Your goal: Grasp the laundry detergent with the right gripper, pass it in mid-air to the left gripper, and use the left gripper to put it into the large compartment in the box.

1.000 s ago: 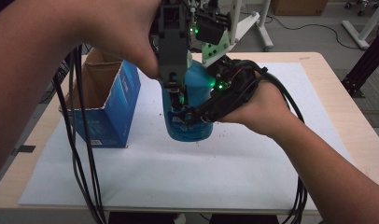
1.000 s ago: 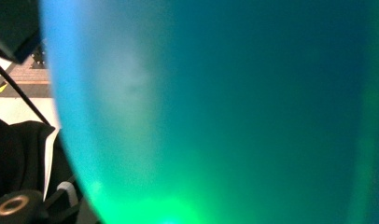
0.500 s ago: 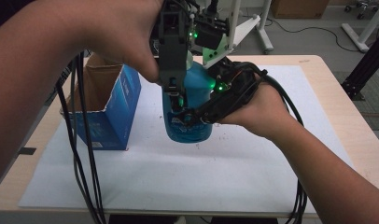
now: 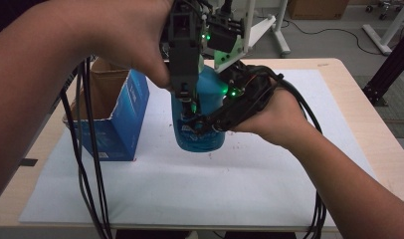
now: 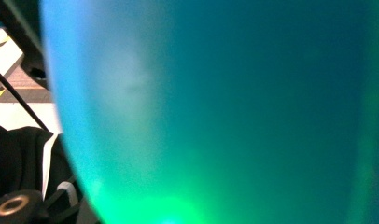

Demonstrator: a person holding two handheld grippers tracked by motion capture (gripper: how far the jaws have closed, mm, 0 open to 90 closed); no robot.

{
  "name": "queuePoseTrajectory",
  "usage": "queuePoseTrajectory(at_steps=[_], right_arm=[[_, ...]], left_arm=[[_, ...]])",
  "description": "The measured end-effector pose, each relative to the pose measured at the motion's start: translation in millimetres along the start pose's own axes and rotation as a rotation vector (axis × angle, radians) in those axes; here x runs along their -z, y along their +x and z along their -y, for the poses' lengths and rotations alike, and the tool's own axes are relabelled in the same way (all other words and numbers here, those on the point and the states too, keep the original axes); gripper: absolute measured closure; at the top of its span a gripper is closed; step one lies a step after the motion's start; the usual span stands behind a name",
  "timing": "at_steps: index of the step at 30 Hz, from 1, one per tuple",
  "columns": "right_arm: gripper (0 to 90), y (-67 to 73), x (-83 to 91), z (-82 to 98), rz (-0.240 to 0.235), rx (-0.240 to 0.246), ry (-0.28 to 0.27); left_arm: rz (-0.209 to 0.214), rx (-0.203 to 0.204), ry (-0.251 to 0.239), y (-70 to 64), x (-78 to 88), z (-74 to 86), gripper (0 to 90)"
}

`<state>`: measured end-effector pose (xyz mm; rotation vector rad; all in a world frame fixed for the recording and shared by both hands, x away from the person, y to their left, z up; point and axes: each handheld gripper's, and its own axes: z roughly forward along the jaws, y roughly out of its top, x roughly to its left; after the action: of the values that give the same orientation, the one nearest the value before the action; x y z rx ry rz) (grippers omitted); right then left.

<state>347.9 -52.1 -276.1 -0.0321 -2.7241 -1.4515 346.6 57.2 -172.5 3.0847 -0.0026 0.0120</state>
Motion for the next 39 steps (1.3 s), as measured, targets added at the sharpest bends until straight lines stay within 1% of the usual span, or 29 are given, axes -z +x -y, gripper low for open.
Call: queuePoseTrajectory(at_steps=[3, 5, 9, 11, 13, 15, 17, 19, 20, 23, 28, 33, 34, 39], right_arm=[[45.9, -0.1, -0.2, -0.1, -0.001, -0.001, -0.002], [46.0, 0.0, -0.5, -0.2, -0.002, 0.000, -0.002], [46.0, -0.2, -0.7, -0.2, 0.001, -0.001, -0.001], [46.0, -0.3, -0.8, -0.2, -0.001, 0.001, -0.002], [46.0, -0.4, -0.8, -0.2, -0.002, 0.002, -0.005], [46.0, -0.2, -0.8, -0.4, -0.002, 0.000, -0.006], [46.0, -0.1, -0.9, -0.5, 0.001, 0.002, -0.005], [46.0, -0.1, -1.4, -0.4, 0.000, -0.001, -0.003], [46.0, -0.1, -1.8, -0.3, -0.002, 0.000, -0.004], [46.0, -0.6, -2.2, -0.4, 0.004, -0.001, -0.008], [45.9, -1.5, -2.7, -0.6, 0.003, 0.001, -0.015], [46.0, -0.3, -2.8, -1.3, 0.002, -0.001, -0.014], [46.0, -0.1, -2.7, -1.3, 0.000, -0.005, -0.019], [46.0, 0.2, -2.3, -1.4, -0.004, -0.004, -0.019]], left_arm=[[-0.002, 0.001, 0.000, 0.0, 0.0, 0.0, 16.0], [0.006, 0.006, -0.002, 0.0, 0.0, 0.3, 19.1], [0.000, 0.003, -0.001, 0.3, -0.1, 0.3, 19.1], [-0.001, 0.003, 0.000, 0.3, -0.1, 0.2, 21.4], [0.000, 0.004, -0.003, 0.4, -0.1, 0.1, 21.5], [0.009, 0.007, -0.003, 0.3, 0.1, 0.4, 22.8], [0.005, -0.001, 0.000, 0.6, 0.1, 0.7, 24.2], [0.008, 0.004, 0.006, 0.4, -0.1, 1.3, 24.7], [0.010, 0.003, 0.002, 0.6, -0.5, 1.8, 26.4], [0.007, 0.007, 0.005, 0.4, -0.7, 2.2, 26.7], [0.015, 0.008, -0.002, 0.8, -0.7, 2.5, 28.8], [0.015, 0.006, -0.012, 1.0, 0.1, 1.8, 36.7], [0.016, -0.003, -0.012, 0.6, 0.7, 1.3, 37.3], [0.010, 0.007, -0.005, -0.6, 1.2, 0.6, 37.7]])
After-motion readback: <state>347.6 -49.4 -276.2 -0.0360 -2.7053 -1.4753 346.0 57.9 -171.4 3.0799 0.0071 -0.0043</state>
